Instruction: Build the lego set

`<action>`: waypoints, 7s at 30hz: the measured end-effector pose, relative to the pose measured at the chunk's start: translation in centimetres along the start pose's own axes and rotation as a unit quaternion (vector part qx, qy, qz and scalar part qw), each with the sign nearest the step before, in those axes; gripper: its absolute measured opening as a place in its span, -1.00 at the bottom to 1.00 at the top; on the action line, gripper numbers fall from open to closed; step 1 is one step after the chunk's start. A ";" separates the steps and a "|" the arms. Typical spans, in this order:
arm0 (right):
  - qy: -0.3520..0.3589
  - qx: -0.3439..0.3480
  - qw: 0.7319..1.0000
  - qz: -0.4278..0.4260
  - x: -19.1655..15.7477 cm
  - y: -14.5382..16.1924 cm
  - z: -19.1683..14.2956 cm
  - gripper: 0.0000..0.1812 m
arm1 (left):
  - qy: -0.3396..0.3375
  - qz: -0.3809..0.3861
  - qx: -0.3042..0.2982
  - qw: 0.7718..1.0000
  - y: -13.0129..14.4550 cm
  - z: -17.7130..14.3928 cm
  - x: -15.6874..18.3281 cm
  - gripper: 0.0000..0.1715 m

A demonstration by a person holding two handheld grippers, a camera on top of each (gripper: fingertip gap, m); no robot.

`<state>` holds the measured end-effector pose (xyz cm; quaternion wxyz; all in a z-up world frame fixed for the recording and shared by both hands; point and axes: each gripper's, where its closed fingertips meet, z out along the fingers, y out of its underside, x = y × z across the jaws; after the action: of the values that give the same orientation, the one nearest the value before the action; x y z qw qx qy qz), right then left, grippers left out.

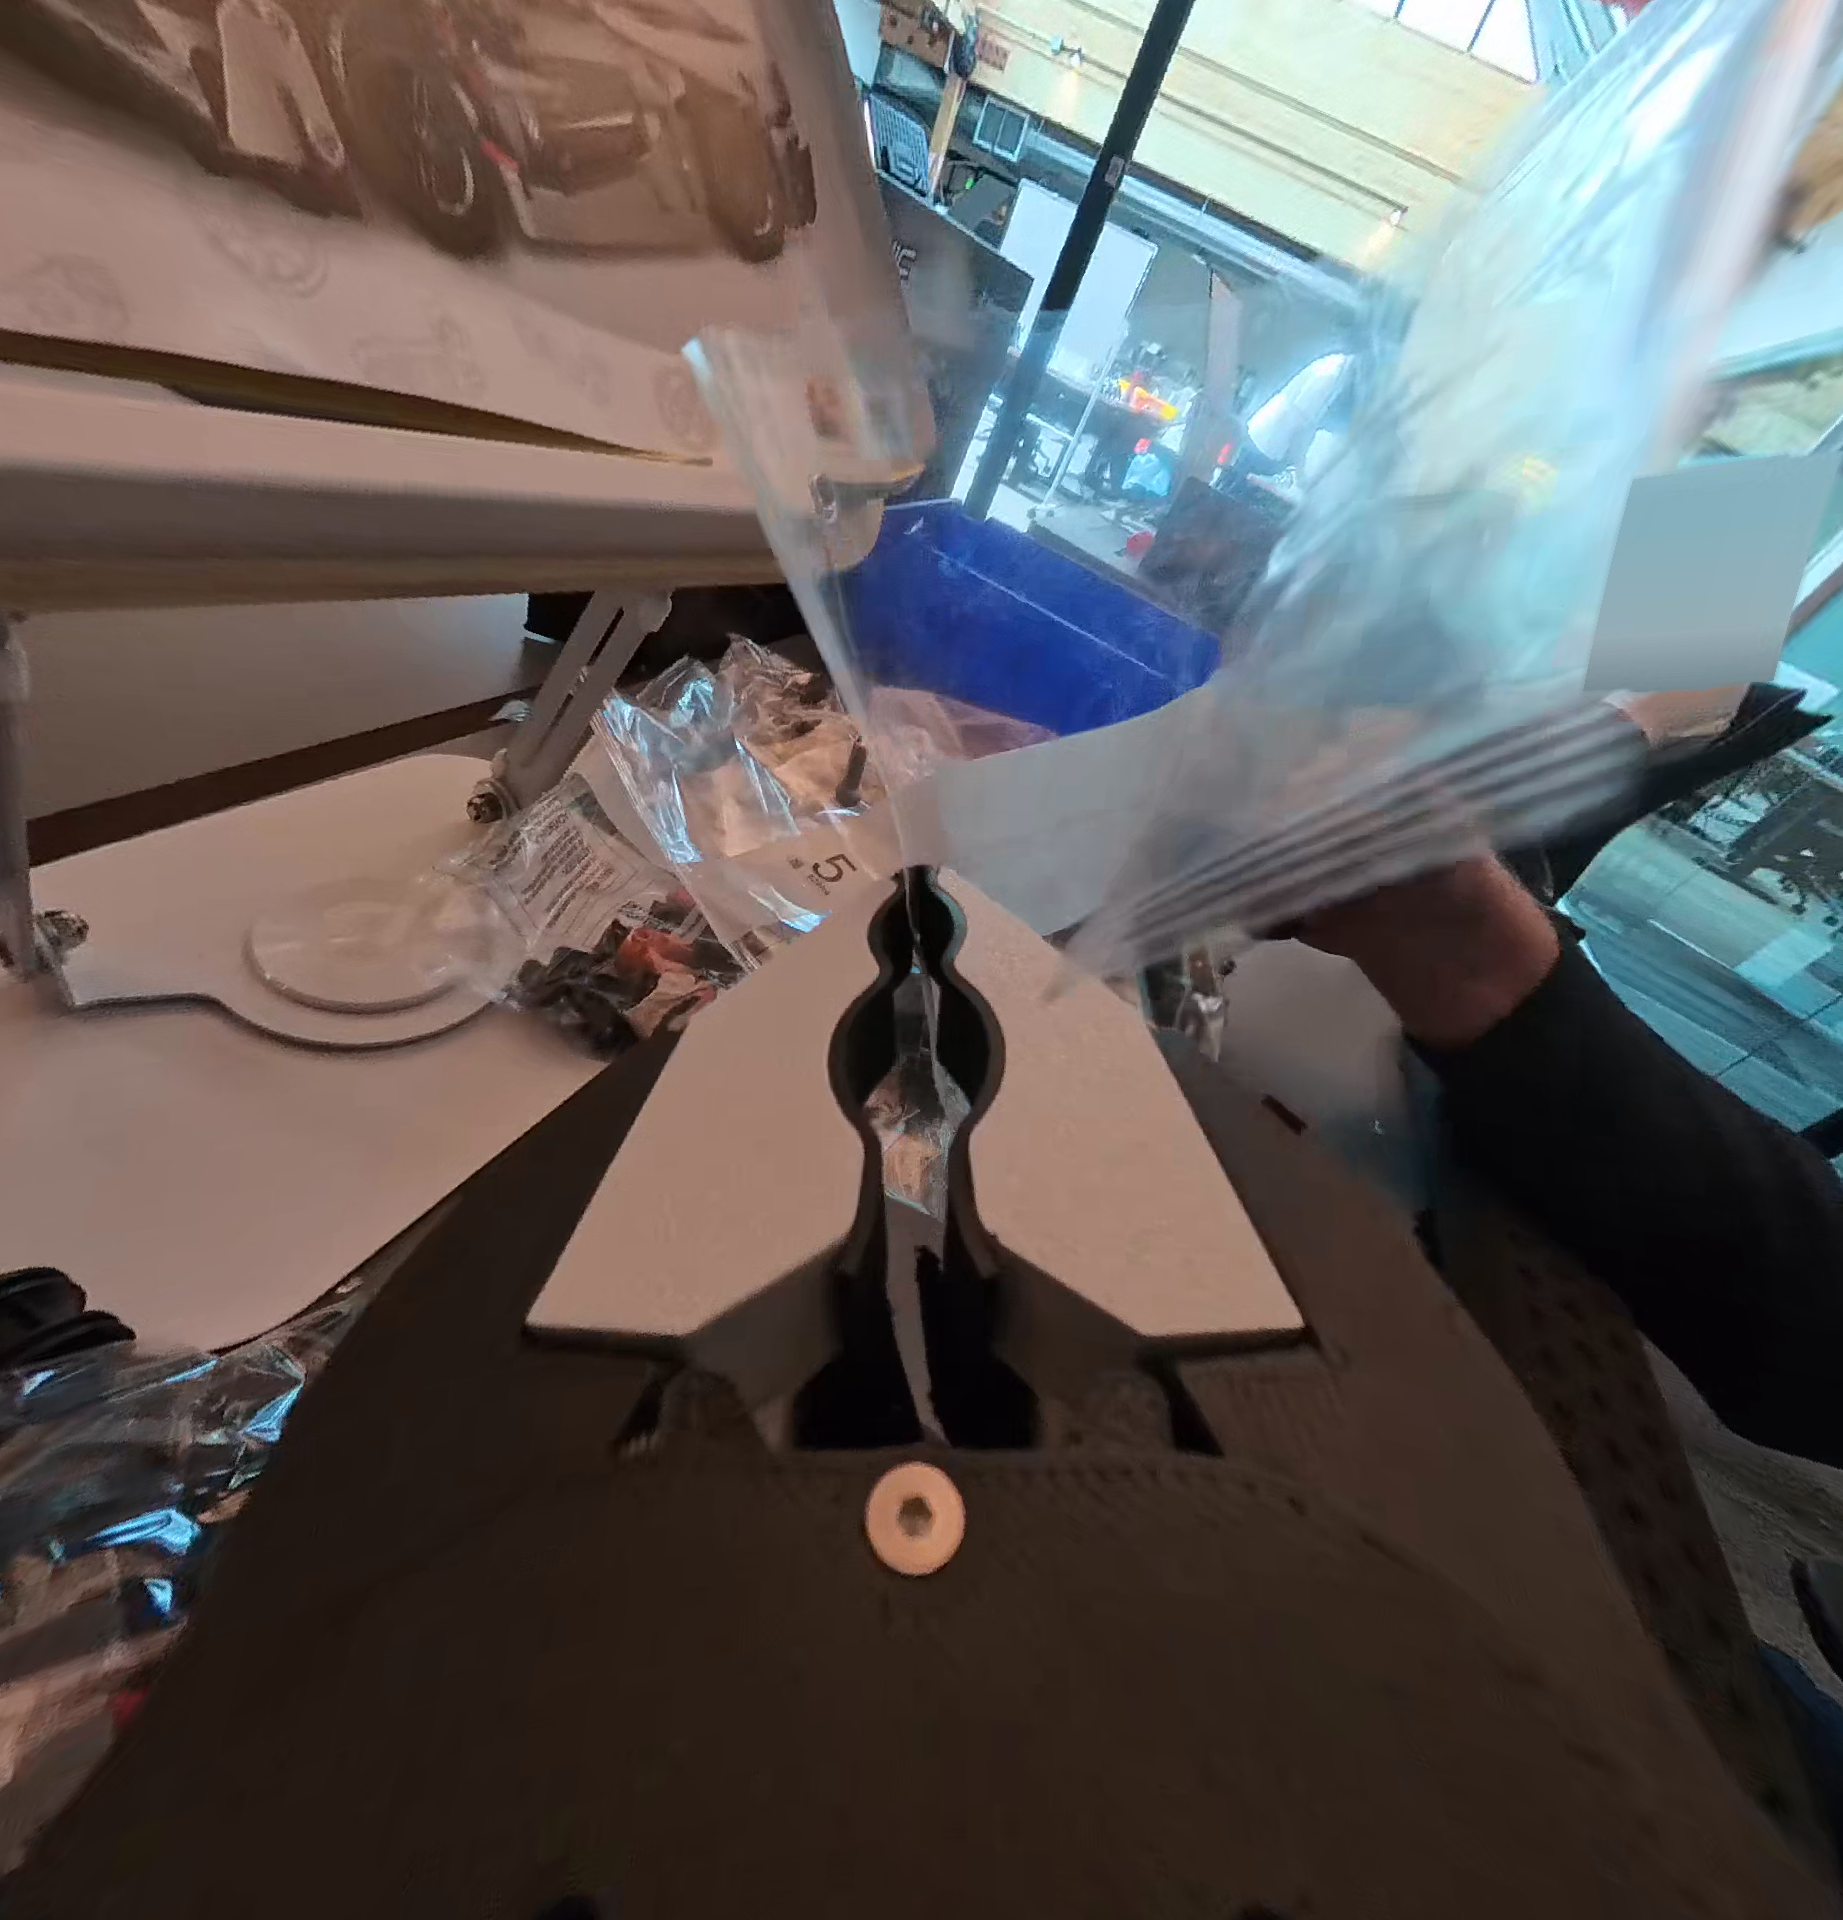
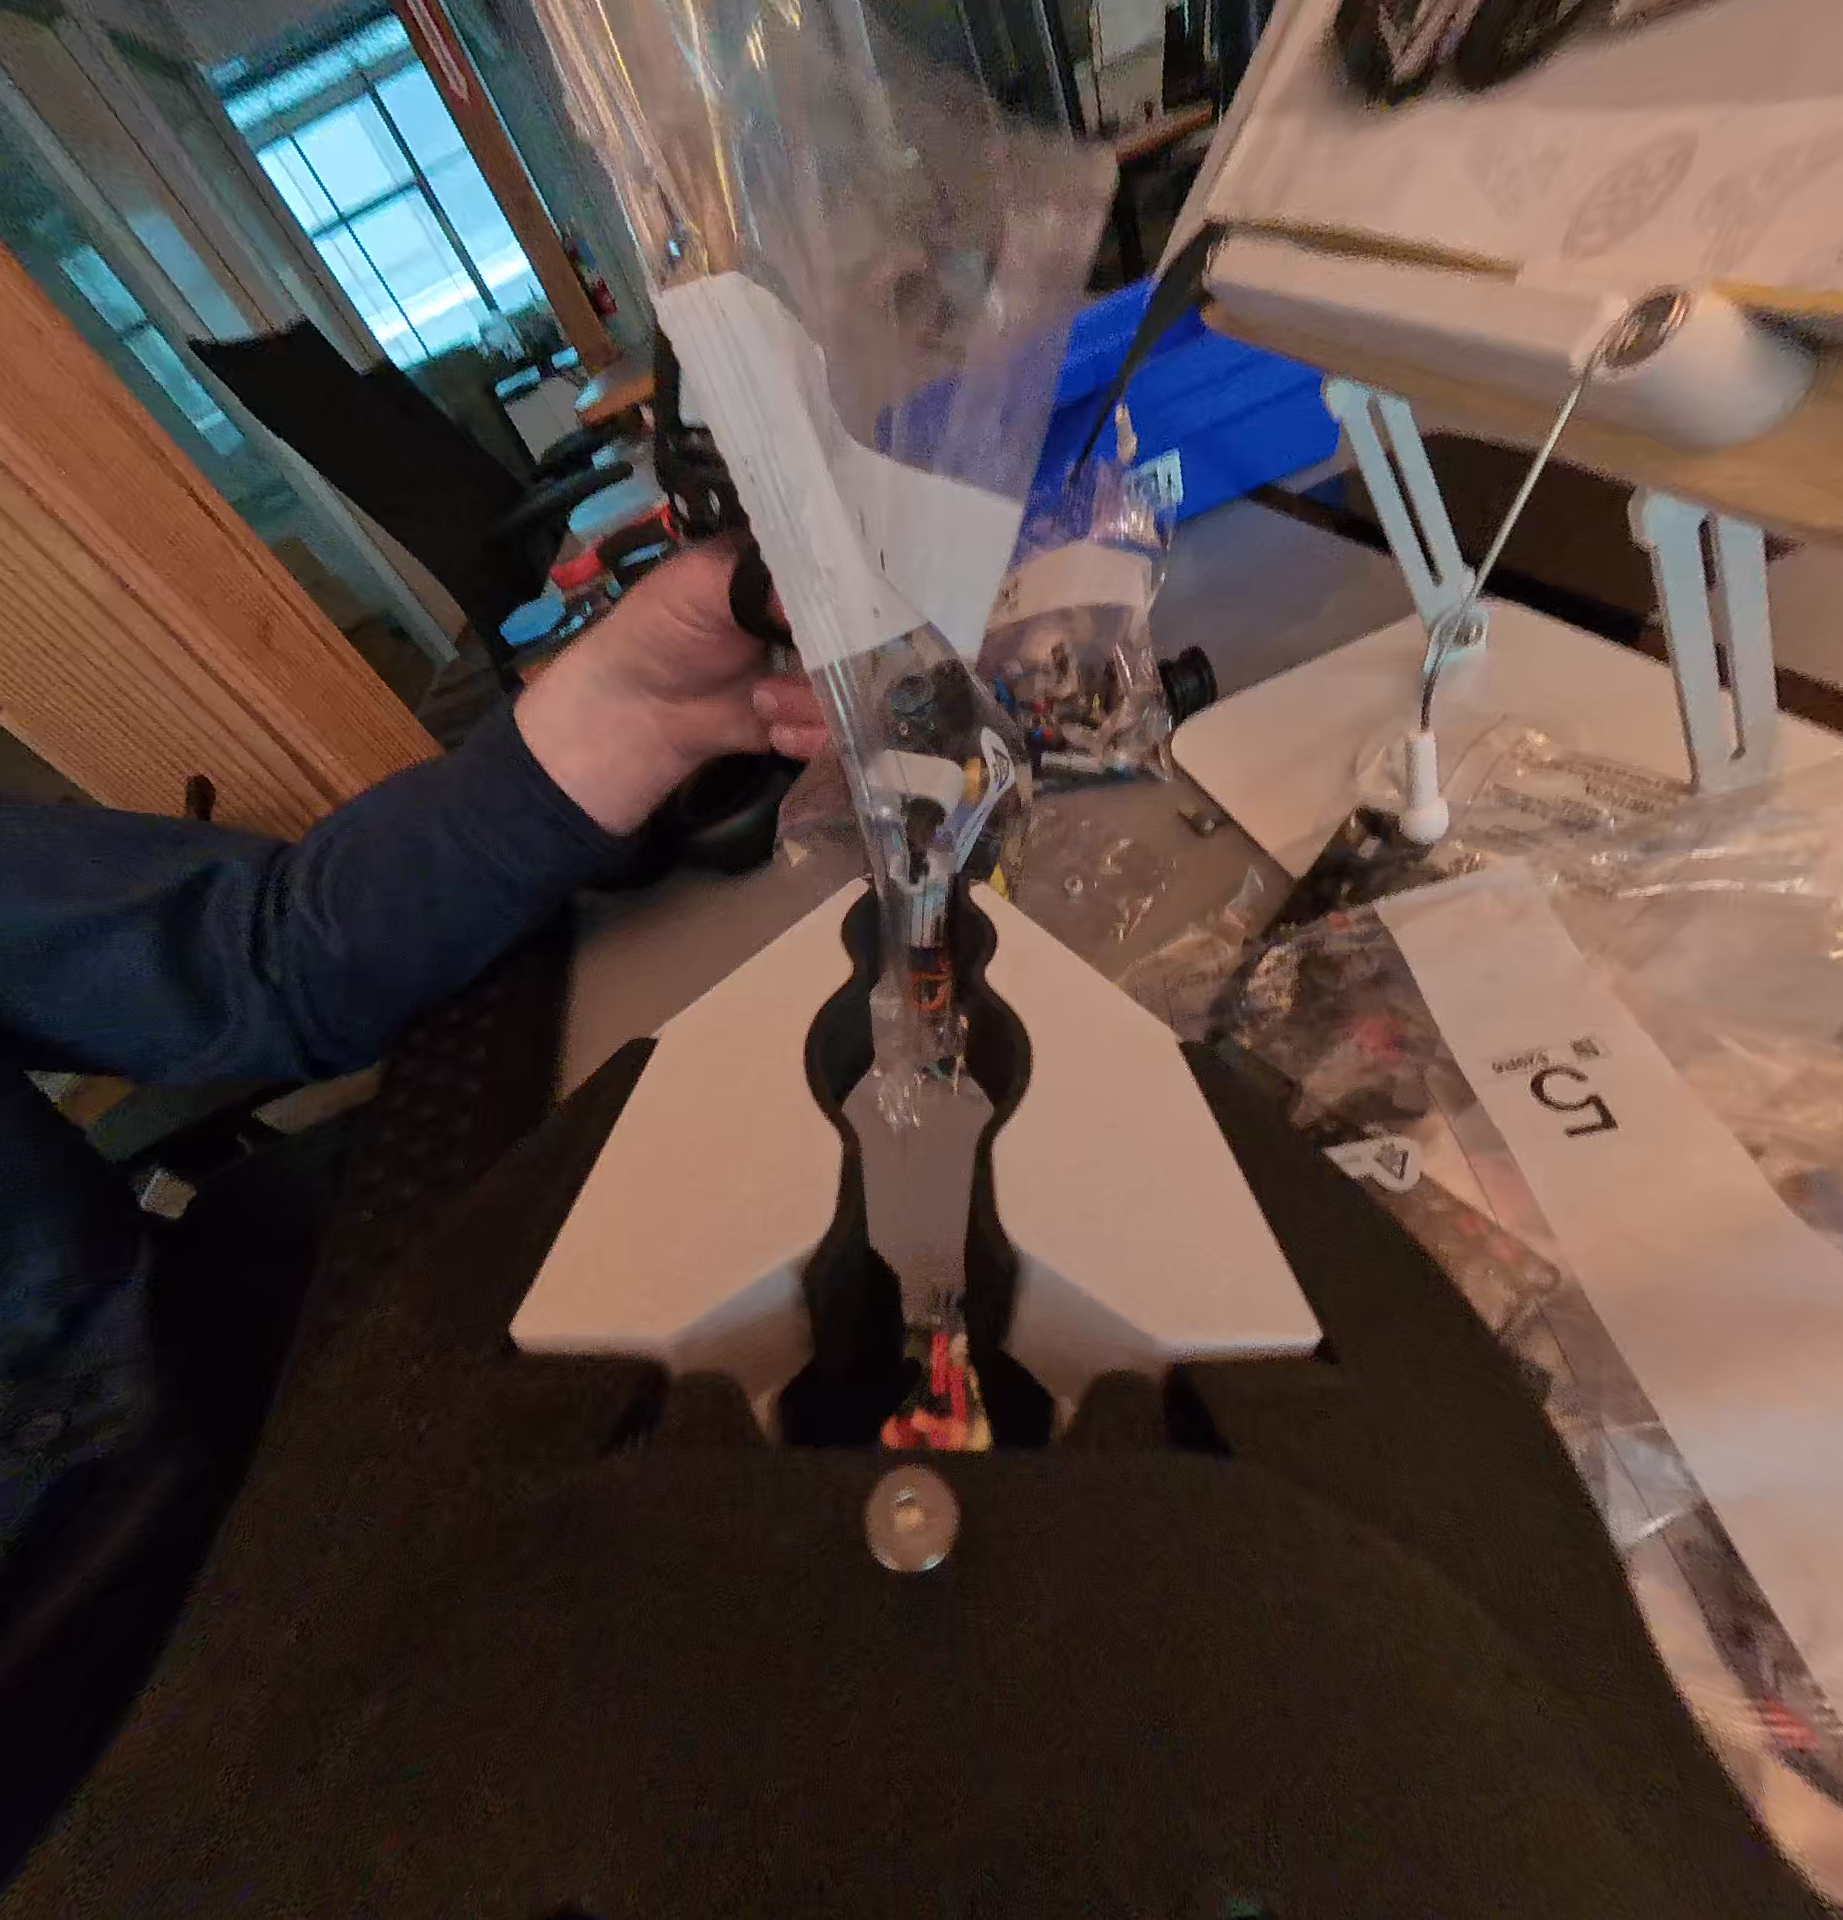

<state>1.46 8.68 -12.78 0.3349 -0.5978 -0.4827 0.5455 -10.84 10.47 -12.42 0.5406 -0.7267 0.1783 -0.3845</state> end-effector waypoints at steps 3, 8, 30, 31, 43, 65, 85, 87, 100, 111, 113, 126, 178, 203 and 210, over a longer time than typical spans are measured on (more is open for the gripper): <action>-0.013 0.052 0.999 0.003 -0.4 -1.5 0.0 -0.90 | 0.011 -0.010 0.011 1.000 -0.2 0.1 0.2 -1.00; -0.013 0.076 0.997 0.003 -0.6 -2.2 0.0 -0.87 | 0.023 -0.009 0.034 0.999 -0.6 0.2 0.4 -1.00; 0.020 0.056 0.998 -0.028 -0.3 -1.7 0.9 -1.00 | 0.031 -0.020 0.003 0.999 0.8 1.1 0.3 -1.00; 0.008 0.055 0.998 -0.023 -0.7 -1.7 1.1 -1.00 | 0.029 -0.018 -0.003 0.999 1.1 1.2 0.3 -1.00; 0.013 0.044 0.999 -0.025 -0.6 -1.3 1.3 -1.00 | 0.025 0.002 -0.003 1.000 0.7 1.0 0.7 -1.00; -0.157 -0.124 0.980 0.026 -5.4 5.4 5.2 -0.85 | 0.001 0.076 -0.119 0.990 1.6 -3.5 1.6 -1.00; -0.174 -0.053 0.982 -0.055 -4.7 2.1 5.4 -0.80 | 0.158 0.146 -0.200 0.956 5.8 -10.3 6.1 -1.00; -0.150 0.007 0.988 -0.034 -3.1 -0.1 5.2 -0.81 | 0.182 0.149 -0.206 0.950 6.3 -10.6 6.9 -1.00; 0.118 -0.099 0.985 -0.077 8.9 0.7 11.1 -0.88 | 0.282 0.203 -0.220 0.911 7.5 -10.5 11.5 -1.00; 0.158 -0.317 0.915 -0.193 11.4 6.6 17.3 -0.80 | 0.292 0.209 -0.217 0.908 7.5 -10.5 12.0 -1.00; 0.182 -0.333 0.900 -0.212 12.0 6.8 17.6 -0.84 | 0.293 0.209 -0.218 0.907 7.5 -10.5 12.1 -1.00; 0.157 -0.328 0.913 -0.185 11.5 6.9 18.5 -1.00 | 0.267 0.188 -0.222 0.919 7.5 -10.0 10.7 -1.00; 0.098 -0.225 0.956 -0.161 5.3 -2.2 11.7 -1.00 | 0.106 0.139 -0.199 0.964 6.3 -8.4 3.6 -0.61; 0.034 -0.153 0.940 -0.302 -5.4 -9.0 7.6 -1.00 | -0.014 0.245 0.082 0.966 -5.5 -8.6 4.5 -0.58; 0.042 -0.196 0.915 -0.350 -5.7 -6.9 10.5 -1.00 | 0.045 0.247 0.037 0.967 -3.5 -4.9 7.2 -0.62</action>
<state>-9.87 4.16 -6.36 0.4006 -0.4662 -0.7439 0.2624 -10.46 3.69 -6.02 0.6365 -0.6219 0.3622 -0.2772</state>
